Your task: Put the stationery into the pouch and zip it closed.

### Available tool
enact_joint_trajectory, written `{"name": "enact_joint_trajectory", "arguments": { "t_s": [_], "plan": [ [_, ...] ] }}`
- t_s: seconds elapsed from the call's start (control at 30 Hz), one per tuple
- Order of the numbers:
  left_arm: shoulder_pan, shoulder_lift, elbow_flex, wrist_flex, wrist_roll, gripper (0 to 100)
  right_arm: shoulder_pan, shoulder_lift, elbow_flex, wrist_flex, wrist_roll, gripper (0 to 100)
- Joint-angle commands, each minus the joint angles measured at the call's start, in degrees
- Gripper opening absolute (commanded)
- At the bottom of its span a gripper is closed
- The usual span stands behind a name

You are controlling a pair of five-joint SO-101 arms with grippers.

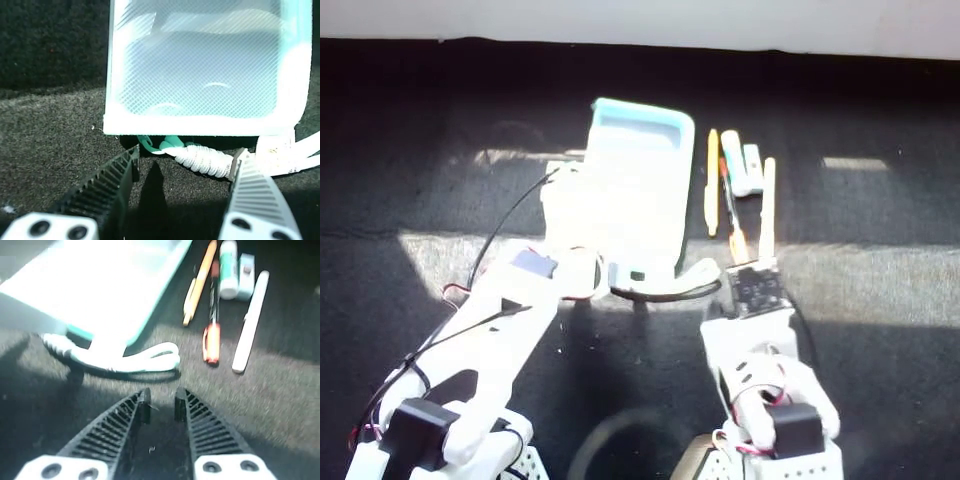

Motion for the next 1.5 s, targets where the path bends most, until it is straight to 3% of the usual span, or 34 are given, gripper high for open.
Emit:
{"name": "enact_joint_trajectory", "arguments": {
  "t_s": [0.0,0.13,0.23,0.47,0.6,0.83,1.0,1.17,1.47],
  "plan": [
    [-2.2,-0.7,-0.6,-1.0,0.3,30,0.7,2.4,-8.8,-5.5,0.0,10.5],
    [-8.5,-0.8,-1.5,1.5,0.3,30,0.6,14.8,-14.2,-10.5,-0.4,10.5],
    [-14.1,-0.8,-5.0,7.9,0.3,30,0.0,29.4,-21.4,-13.3,-5.5,10.5],
    [-21.3,-0.7,-15.1,21.8,0.3,30,-9.5,66.2,-37.2,-13.3,-7.9,10.5],
    [-21.9,-0.7,-15.6,22.4,0.3,30,-14.5,79.8,-42.0,-13.4,-6.5,10.5],
    [-29.0,-0.7,-15.4,22.5,0.3,30,-23.2,95.8,-52.7,-13.3,6.8,10.5],
    [-33.2,-0.4,-14.5,22.3,0.3,30,-25.9,107.6,-60.8,-9.7,6.7,11.5],
    [-33.9,-0.3,-13.8,22.4,0.3,30,-26.9,117.5,-70.6,-3.1,6.7,21.2],
    [-33.9,-0.3,-13.0,22.4,0.3,30,-26.8,126.2,-80.3,0.8,7.0,21.7]
  ]
}}
